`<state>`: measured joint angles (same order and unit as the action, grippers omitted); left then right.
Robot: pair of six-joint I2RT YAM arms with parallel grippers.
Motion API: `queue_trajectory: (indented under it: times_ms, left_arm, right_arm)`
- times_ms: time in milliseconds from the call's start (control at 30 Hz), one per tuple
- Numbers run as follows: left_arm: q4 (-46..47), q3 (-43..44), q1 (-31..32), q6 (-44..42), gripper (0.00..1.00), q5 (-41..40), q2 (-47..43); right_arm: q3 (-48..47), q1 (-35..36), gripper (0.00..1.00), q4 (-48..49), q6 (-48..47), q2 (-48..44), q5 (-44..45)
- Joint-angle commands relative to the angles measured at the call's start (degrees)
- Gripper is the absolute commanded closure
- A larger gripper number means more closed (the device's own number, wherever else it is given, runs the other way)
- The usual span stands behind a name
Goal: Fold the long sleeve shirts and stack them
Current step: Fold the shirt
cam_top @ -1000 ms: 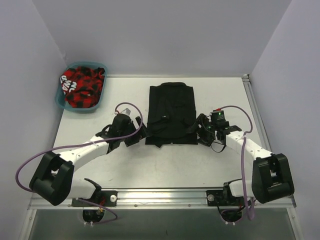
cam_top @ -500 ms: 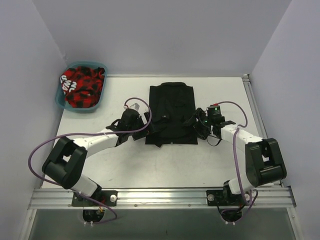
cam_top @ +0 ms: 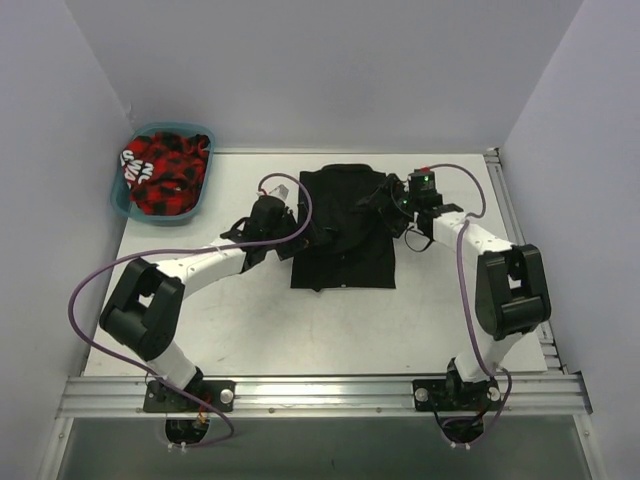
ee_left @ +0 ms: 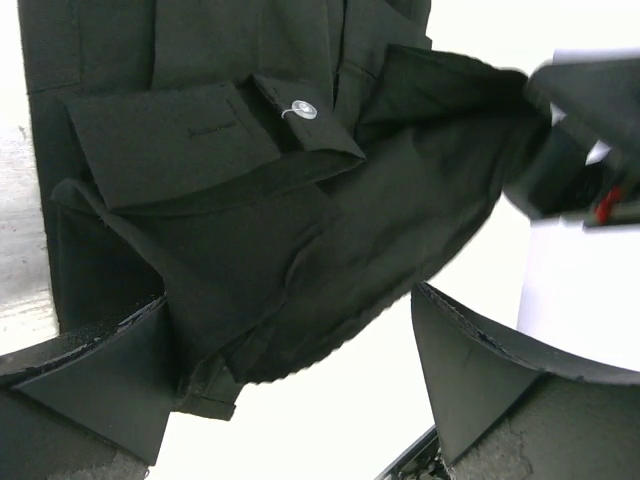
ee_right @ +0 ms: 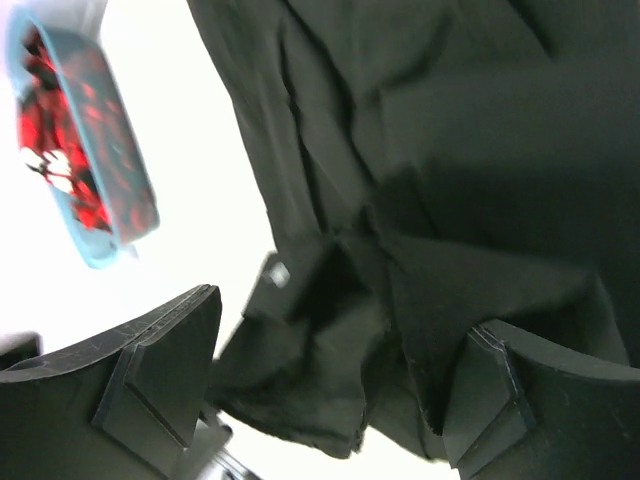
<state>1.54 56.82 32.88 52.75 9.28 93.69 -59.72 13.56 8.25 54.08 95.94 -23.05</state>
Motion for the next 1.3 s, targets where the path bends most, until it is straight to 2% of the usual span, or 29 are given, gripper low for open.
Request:
queue_trajectory:
  times_ms: [0,200,400,500,700,800,1000,1267]
  left_arm:
    - [-0.4,2.07,-0.98,1.39,0.03,1.62,0.62]
    - [2.41,1.01,-2.29,4.63,0.03,4.96,1.93]
    - [3.73,2.16,-3.96,7.62,0.03,8.2,3.69]
    - [5.83,2.07,-4.58,10.08,0.03,10.22,4.22]
    - [7.68,3.73,-4.85,13.69,0.06,12.86,5.01]
    - [9.62,4.44,-4.93,15.89,0.07,13.75,5.8]
    - [8.31,4.8,-4.94,14.93,0.07,13.32,4.93]
    - [7.69,-0.21,-4.93,12.29,0.07,11.2,2.73]
  right_arm:
    - [-5.92,-1.6,0.21,-0.6,3.12,4.33,-1.82]
    - [-14.7,-2.31,0.2,0.01,9.01,11.54,-5.16]
    - [-18.32,-2.84,0.19,-0.34,13.94,15.15,-8.15]
    - [-16.57,-3.1,0.19,-2.62,12.64,14.89,-7.98]
    - [-6.99,-4.51,0.18,-4.3,9.29,10.33,-5.7]
    - [-5.4,-5.3,0.18,-7.36,4.38,8.3,-4.2]
    - [-5.32,-5.39,0.18,-15.28,-3.01,2.86,-2.27]
    - [-3.03,-3.46,0.18,-11.94,-2.23,0.47,-3.94]
